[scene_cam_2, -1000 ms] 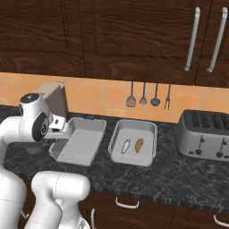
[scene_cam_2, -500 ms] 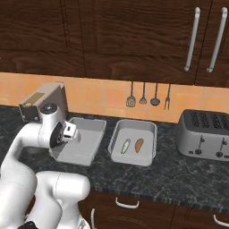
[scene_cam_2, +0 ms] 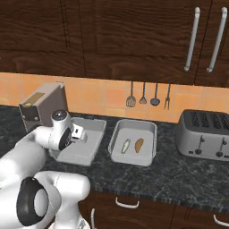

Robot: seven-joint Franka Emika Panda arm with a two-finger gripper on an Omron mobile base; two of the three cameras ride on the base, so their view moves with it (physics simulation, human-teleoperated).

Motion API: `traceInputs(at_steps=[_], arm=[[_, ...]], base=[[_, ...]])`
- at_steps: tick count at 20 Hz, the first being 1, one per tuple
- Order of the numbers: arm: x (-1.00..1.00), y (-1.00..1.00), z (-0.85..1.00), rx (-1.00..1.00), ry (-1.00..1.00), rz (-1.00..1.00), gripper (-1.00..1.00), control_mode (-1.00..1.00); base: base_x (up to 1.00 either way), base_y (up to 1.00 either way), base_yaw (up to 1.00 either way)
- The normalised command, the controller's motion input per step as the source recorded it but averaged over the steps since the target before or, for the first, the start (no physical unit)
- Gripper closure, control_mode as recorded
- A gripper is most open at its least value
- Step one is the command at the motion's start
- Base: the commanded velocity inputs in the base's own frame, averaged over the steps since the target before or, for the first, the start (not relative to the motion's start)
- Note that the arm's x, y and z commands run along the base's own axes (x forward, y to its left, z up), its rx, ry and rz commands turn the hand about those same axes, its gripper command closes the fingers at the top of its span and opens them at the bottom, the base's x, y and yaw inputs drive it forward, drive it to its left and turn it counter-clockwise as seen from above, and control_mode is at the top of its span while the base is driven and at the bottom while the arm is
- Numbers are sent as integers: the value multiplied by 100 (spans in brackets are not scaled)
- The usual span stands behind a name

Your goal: Place one sweet potato and one fish in each tupperware on the nearby counter, to pack two identical lunches.

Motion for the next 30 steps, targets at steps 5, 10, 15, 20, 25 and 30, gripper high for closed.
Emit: traceInputs(at_steps=[5, 10, 15, 20, 25, 30], arm=[[56, 9, -28, 0, 0, -1, -100, -100], [9, 3, 13, 1, -1, -1, -100, -100], [-44, 0, 90, 0, -12, -9, -100, -100], [-100, -30, 70, 1, -1, -28, -100, -100], [-100, -60, 57, 6, -11, -16, -100, -100], [-100, -21, 70, 1, -24, 1, -100, -100]], base=[[0, 0, 0], [0, 0, 0], [0, 0, 0], [0, 0, 0], [0, 0, 0], [0, 0, 0]])
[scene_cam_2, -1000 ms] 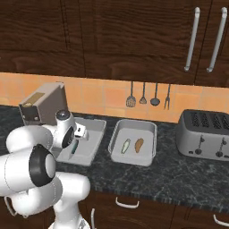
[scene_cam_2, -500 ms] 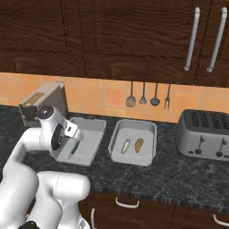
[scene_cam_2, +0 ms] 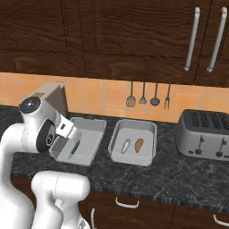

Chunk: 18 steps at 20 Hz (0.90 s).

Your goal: Place one sweet potato and one fish in each tupperware on the nearby counter, to pack two identical lunches.

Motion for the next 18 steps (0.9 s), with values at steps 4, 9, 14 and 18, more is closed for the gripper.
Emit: traceInputs(at_steps=[4, 9, 14, 18], arm=[[-100, -16, 38, 0, -28, 4, -100, -100], [-80, -14, -2, 0, -16, 2, -100, 100], [0, 0, 0, 0, 0, 0, -100, 100], [0, 0, 0, 0, 0, 0, -100, 100]], base=[[0, 0, 0], [-20, -4, 2], [-100, -34, 8], [-47, -99, -11]])
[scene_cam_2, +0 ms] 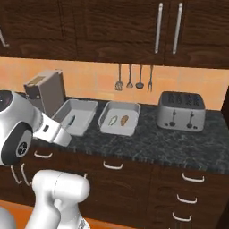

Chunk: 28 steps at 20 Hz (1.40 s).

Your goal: Place one sweet potato and one fish in each tupperware on the nearby counter, to pack two identical lunches.

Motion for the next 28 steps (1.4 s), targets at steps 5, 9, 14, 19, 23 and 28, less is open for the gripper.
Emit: traceInputs(at_steps=[5, 9, 14, 19, 23, 28], arm=[[0, 0, 0, 0, 0, 0, -100, 100], [0, 0, 0, 0, 0, 0, -100, 100], [0, 0, 0, 0, 0, 0, -100, 100], [0, 0, 0, 0, 0, 0, -100, 100], [0, 0, 0, 0, 0, 0, -100, 100], [0, 0, 0, 0, 0, 0, -100, 100]], base=[[-34, -100, -14], [-51, -100, -16], [-49, -100, -18], [-10, -100, -17], [0, -100, -12], [0, -99, -7]])
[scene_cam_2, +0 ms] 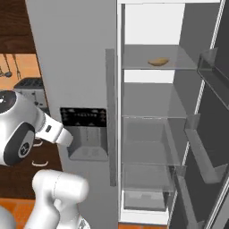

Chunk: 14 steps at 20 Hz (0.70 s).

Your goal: Place one sweet potato and one fish in each tupperware on the nearby counter, to pack two identical lunches.

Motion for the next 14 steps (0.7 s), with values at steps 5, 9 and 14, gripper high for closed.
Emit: traceInputs(at_steps=[5, 9, 14], arm=[[0, 0, 0, 0, 0, 0, -100, 100], [0, 0, 0, 0, 0, 0, -100, 100], [0, 0, 0, 0, 0, 0, -100, 100]], base=[[8, -72, 0], [32, -32, 10], [35, -36, 11]])
